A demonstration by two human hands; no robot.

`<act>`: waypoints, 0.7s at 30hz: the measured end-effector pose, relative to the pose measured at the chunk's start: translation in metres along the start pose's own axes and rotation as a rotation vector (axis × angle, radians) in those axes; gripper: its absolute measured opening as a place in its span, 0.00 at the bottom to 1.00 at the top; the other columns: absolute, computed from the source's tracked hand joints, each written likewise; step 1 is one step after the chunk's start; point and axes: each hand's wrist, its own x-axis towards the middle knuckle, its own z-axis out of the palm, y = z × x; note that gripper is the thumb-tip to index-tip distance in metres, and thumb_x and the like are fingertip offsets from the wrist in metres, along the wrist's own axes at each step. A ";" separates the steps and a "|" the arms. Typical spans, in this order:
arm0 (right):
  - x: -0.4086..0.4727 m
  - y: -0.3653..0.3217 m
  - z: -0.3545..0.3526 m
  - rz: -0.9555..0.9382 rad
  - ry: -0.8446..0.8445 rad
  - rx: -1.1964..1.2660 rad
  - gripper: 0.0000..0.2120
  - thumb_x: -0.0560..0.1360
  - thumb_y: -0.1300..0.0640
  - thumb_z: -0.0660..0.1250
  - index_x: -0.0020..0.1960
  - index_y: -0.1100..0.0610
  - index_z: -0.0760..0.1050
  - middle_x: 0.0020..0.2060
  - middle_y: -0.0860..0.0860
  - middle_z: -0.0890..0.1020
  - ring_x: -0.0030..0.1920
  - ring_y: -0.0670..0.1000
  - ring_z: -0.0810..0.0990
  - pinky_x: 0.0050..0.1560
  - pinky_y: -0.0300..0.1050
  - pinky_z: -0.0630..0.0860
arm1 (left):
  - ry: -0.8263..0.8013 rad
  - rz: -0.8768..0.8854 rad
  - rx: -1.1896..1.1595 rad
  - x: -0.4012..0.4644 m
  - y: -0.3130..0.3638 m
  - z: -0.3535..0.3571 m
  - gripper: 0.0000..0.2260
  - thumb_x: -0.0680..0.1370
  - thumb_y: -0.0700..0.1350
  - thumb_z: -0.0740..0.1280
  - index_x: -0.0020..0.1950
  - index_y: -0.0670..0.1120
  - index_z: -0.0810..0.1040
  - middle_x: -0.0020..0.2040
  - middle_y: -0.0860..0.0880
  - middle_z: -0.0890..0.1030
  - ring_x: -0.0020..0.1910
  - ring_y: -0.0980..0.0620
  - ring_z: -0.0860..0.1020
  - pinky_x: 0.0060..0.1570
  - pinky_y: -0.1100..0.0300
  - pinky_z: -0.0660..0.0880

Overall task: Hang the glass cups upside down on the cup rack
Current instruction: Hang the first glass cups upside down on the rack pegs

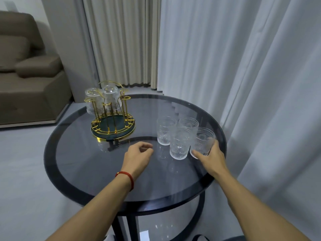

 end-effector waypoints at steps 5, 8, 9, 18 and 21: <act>-0.002 -0.011 -0.014 -0.101 0.214 0.096 0.37 0.65 0.37 0.77 0.67 0.49 0.66 0.63 0.52 0.77 0.60 0.55 0.78 0.59 0.54 0.76 | -0.018 0.029 -0.067 -0.002 0.004 -0.003 0.06 0.78 0.40 0.69 0.52 0.50 0.83 0.49 0.48 0.84 0.52 0.50 0.81 0.53 0.47 0.82; -0.008 -0.039 -0.022 -0.283 0.324 0.087 0.36 0.63 0.35 0.76 0.66 0.43 0.67 0.60 0.49 0.74 0.56 0.48 0.75 0.57 0.45 0.74 | -0.122 0.046 -0.292 -0.007 0.014 -0.004 0.07 0.77 0.41 0.71 0.54 0.47 0.83 0.52 0.42 0.85 0.52 0.45 0.83 0.45 0.51 0.84; -0.013 -0.049 -0.021 -0.358 0.294 0.079 0.36 0.63 0.35 0.76 0.67 0.42 0.69 0.58 0.49 0.74 0.54 0.44 0.75 0.57 0.39 0.74 | -0.186 0.033 -0.398 -0.008 0.018 -0.004 0.10 0.75 0.44 0.73 0.57 0.47 0.82 0.56 0.41 0.84 0.53 0.45 0.83 0.45 0.50 0.84; -0.056 -0.117 0.033 -0.723 -0.089 -0.009 0.42 0.66 0.36 0.80 0.76 0.45 0.69 0.59 0.47 0.71 0.60 0.39 0.74 0.60 0.27 0.72 | -0.302 0.073 -0.822 0.000 0.027 -0.026 0.24 0.76 0.50 0.72 0.70 0.43 0.73 0.65 0.36 0.79 0.61 0.36 0.80 0.51 0.42 0.79; -0.059 -0.133 0.047 -0.495 -0.243 0.212 0.34 0.71 0.30 0.71 0.73 0.40 0.68 0.61 0.42 0.79 0.57 0.42 0.81 0.59 0.44 0.81 | -0.260 0.029 -0.939 0.007 0.022 -0.040 0.27 0.76 0.50 0.70 0.71 0.39 0.71 0.66 0.34 0.77 0.59 0.36 0.80 0.52 0.43 0.78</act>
